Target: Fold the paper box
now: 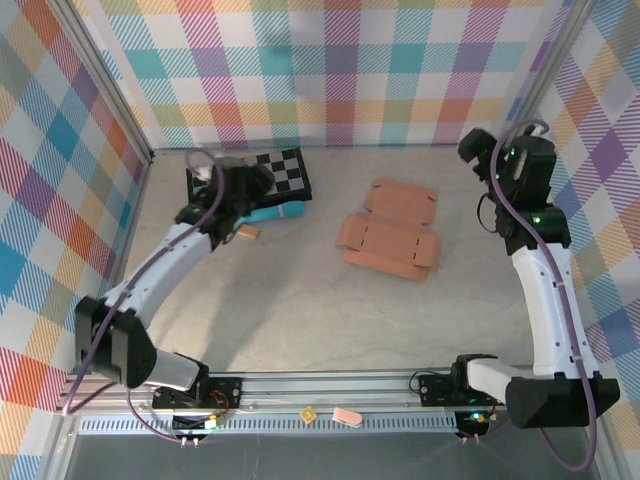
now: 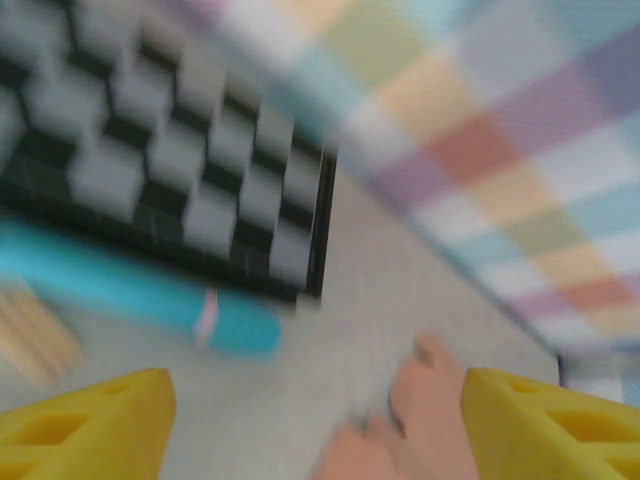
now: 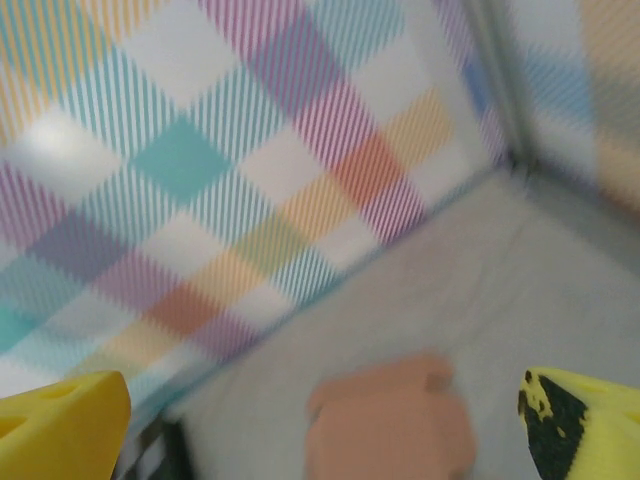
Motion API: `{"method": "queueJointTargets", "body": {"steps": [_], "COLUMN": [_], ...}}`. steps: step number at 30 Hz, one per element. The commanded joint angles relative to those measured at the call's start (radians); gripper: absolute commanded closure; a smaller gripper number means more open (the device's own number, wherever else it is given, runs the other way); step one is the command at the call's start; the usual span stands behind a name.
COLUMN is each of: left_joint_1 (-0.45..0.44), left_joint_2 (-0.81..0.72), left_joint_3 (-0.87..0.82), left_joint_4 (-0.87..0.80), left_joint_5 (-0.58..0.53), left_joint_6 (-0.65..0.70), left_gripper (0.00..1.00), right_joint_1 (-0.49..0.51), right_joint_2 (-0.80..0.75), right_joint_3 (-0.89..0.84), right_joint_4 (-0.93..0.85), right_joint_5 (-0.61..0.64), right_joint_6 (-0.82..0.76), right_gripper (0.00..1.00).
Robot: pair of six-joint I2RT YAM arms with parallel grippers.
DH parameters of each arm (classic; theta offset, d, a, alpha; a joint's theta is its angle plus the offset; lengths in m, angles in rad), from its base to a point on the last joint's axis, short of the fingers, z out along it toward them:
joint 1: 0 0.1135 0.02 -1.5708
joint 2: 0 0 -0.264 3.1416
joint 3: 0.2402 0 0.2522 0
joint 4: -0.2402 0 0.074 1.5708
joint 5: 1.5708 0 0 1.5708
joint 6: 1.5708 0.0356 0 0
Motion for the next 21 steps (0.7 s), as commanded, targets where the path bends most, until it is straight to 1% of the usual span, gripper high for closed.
{"method": "queueJointTargets", "body": {"steps": [1,2,4,5,6,7,10,12,15,19,21], "left_joint_1": [-0.121,-0.154,-0.184,-0.19,-0.195,-0.201,-0.231,-0.261,-0.289,-0.296,-0.296], "left_joint_2": [0.094,0.113,0.142,0.151,0.159,0.167,0.223,0.271,0.325,0.371,0.396], "left_joint_3": [-0.008,-0.008,-0.024,-0.046,-0.068,-0.085,-0.099,-0.094,-0.094,-0.084,-0.094], "left_joint_4": [-0.1,-0.096,-0.057,-0.014,0.069,0.108,0.222,0.28,0.364,0.371,0.432], "left_joint_5": [0.195,0.199,0.226,0.245,0.263,0.271,0.311,0.331,0.33,0.315,0.315], "left_joint_6": [-0.22,-0.242,-0.299,-0.335,-0.37,-0.398,-0.465,-0.501,-0.561,-0.618,-0.65], "left_gripper": [0.29,0.28,0.27,0.27,0.28,0.28,0.31,0.33,0.34,0.36,0.38], "right_joint_1": [0.008,0.008,0.011,0.02,0.029,0.032,0.034,0.042,0.046,0.046,0.045], "right_joint_2": [0.045,0.042,0.006,-0.025,-0.056,-0.08,-0.12,-0.131,-0.144,-0.14,-0.142], "right_joint_3": [-0.041,-0.08,-0.192,-0.258,-0.318,-0.368,-0.519,-0.611,-0.705,-0.775,-0.82], "right_joint_4": [-0.369,-0.378,-0.312,-0.277,-0.248,-0.221,-0.123,-0.028,0.084,0.157,0.221], "right_joint_5": [-0.268,-0.328,-0.458,-0.496,-0.51,-0.523,-0.599,-0.643,-0.663,-0.671,-0.685], "right_joint_6": [0.238,0.261,0.29,0.31,0.33,0.347,0.432,0.501,0.572,0.625,0.665], "right_gripper": [0.06,0.11,0.21,0.23,0.25,0.27,0.29,0.3,0.3,0.3,0.31]}}
